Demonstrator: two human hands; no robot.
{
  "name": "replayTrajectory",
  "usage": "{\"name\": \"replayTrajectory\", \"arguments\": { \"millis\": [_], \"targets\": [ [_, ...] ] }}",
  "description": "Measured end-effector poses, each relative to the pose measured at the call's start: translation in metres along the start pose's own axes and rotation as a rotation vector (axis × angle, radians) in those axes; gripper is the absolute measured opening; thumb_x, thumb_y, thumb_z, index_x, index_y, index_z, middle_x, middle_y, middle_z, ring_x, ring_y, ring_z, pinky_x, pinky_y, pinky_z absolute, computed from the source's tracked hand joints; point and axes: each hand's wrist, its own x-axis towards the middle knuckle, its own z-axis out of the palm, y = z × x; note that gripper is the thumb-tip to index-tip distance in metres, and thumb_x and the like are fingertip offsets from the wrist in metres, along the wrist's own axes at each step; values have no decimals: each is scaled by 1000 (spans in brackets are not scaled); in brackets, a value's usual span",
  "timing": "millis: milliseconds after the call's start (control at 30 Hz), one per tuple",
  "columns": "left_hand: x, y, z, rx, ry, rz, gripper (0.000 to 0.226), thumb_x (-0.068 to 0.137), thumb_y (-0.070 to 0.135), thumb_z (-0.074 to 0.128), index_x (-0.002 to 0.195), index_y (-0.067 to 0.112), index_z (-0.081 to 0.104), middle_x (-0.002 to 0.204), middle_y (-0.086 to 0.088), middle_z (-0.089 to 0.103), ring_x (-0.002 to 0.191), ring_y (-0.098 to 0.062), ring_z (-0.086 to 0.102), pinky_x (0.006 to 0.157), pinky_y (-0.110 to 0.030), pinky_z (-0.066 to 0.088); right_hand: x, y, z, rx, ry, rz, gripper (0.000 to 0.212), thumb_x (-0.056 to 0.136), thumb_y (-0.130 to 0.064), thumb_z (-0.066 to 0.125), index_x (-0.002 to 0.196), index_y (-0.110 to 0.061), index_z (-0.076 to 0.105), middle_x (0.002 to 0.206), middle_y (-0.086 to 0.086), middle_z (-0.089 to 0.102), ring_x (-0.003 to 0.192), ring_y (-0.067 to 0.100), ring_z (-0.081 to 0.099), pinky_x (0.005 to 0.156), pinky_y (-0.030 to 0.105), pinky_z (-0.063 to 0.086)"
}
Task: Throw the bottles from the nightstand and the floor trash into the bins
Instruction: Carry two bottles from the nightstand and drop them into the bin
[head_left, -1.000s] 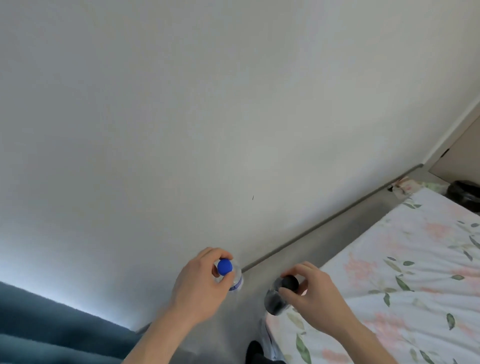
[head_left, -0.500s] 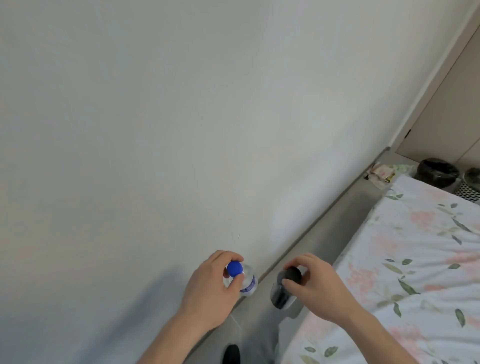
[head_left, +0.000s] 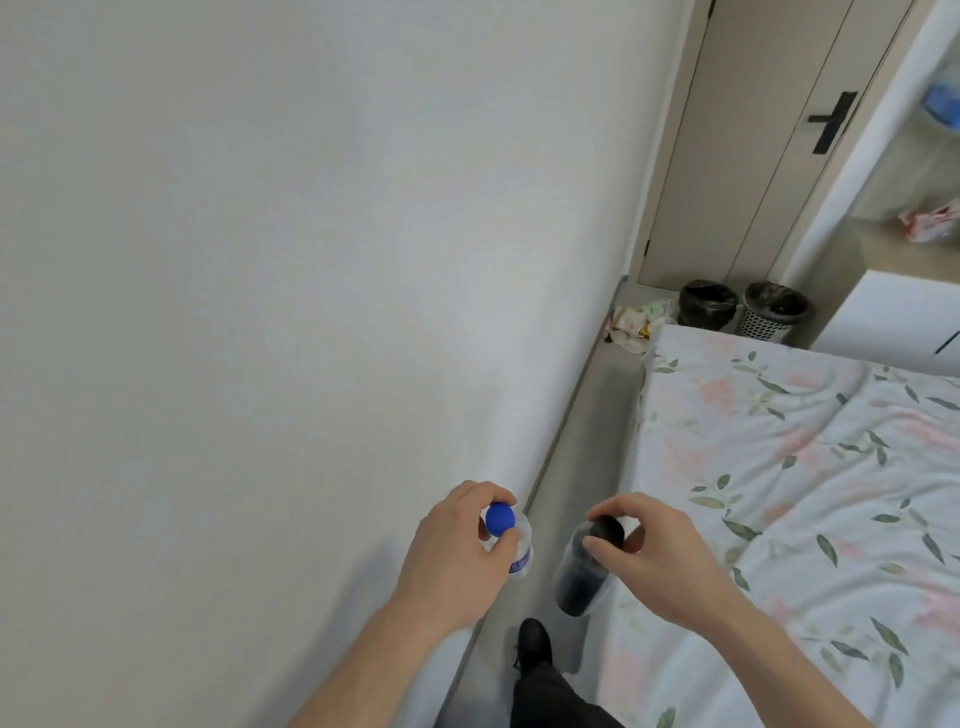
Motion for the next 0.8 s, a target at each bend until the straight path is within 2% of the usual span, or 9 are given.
{"name": "replayTrajectory", "arguments": {
  "millis": [267,433,633,733,800],
  "targets": [
    [125,16,29,-51,-56,13,19,89,34,65,106,43,61,107,27,60,92,-1,61,81,-23,54,92,39,-42,59,90,90,13,83,-38,76,92,-44,68,96,-24,67,69,4,65,62,15,46],
    [230,38,63,-41,-95,19,17,88,33,66,101,42,62,104,26,60,87,-2,62,79,-25,54,172,76,-82,104,115,144,15,83,-35,77,93,-43,69,97,-23,67,71,2,66,62,15,46],
    [344,88,99,-49,-127,42,19,87,34,67,103,44,61,105,28,60,89,-1,62,79,-23,54,252,107,-153,98,137,165,16,83,-35,79,92,-42,69,99,-21,66,74,5,66,71,22,52],
    [391,112,118,-47,-156,60,20,86,35,67,103,44,61,104,25,61,87,-1,62,78,-23,54,281,120,-187,93,159,181,16,83,-32,78,92,-42,69,98,-21,65,72,5,67,69,24,53],
    [419,127,131,-42,-184,71,20,85,34,67,101,44,61,101,24,62,85,-1,62,76,-22,54,299,129,-208,84,189,181,18,83,-30,78,92,-42,69,98,-22,65,71,3,67,67,20,51]
  ]
}}
